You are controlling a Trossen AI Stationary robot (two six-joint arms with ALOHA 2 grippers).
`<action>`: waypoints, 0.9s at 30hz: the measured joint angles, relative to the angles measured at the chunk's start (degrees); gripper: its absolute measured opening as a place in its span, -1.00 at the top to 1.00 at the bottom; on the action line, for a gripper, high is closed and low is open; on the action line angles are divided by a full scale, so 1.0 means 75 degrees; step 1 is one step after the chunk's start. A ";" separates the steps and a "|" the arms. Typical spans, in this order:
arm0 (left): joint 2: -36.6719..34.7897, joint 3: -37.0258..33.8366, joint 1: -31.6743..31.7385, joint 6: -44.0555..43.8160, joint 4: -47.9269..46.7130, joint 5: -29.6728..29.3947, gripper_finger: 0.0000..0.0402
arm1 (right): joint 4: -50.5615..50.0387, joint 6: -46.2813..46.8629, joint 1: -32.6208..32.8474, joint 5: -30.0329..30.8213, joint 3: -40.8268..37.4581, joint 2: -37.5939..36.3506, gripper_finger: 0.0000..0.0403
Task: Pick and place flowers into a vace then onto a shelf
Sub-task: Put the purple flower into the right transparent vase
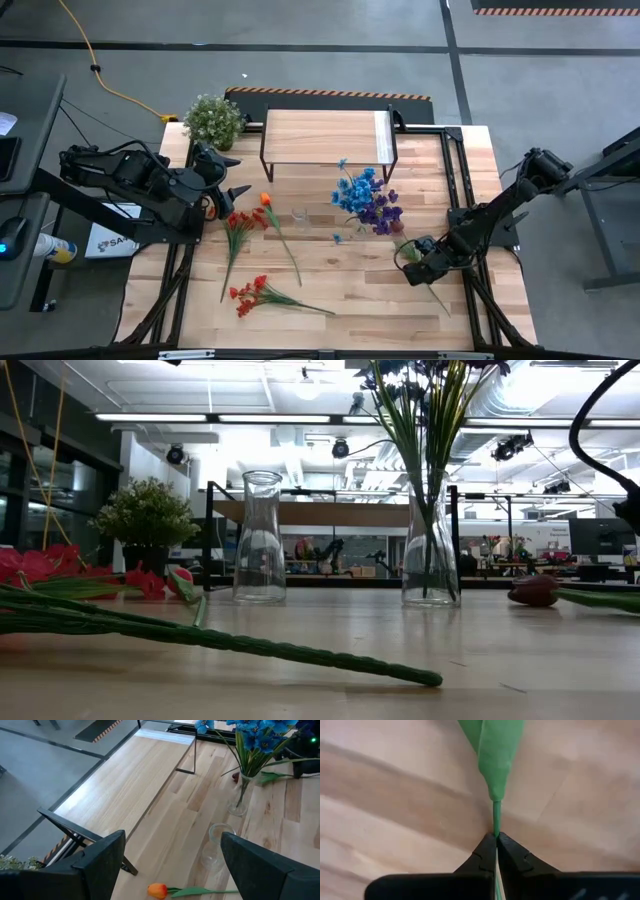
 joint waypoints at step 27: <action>0.0002 0.0000 0.0000 0.0000 -0.0002 0.0006 -0.79 | -0.2588 -0.0305 -0.1032 0.0849 0.0012 -0.3582 1.00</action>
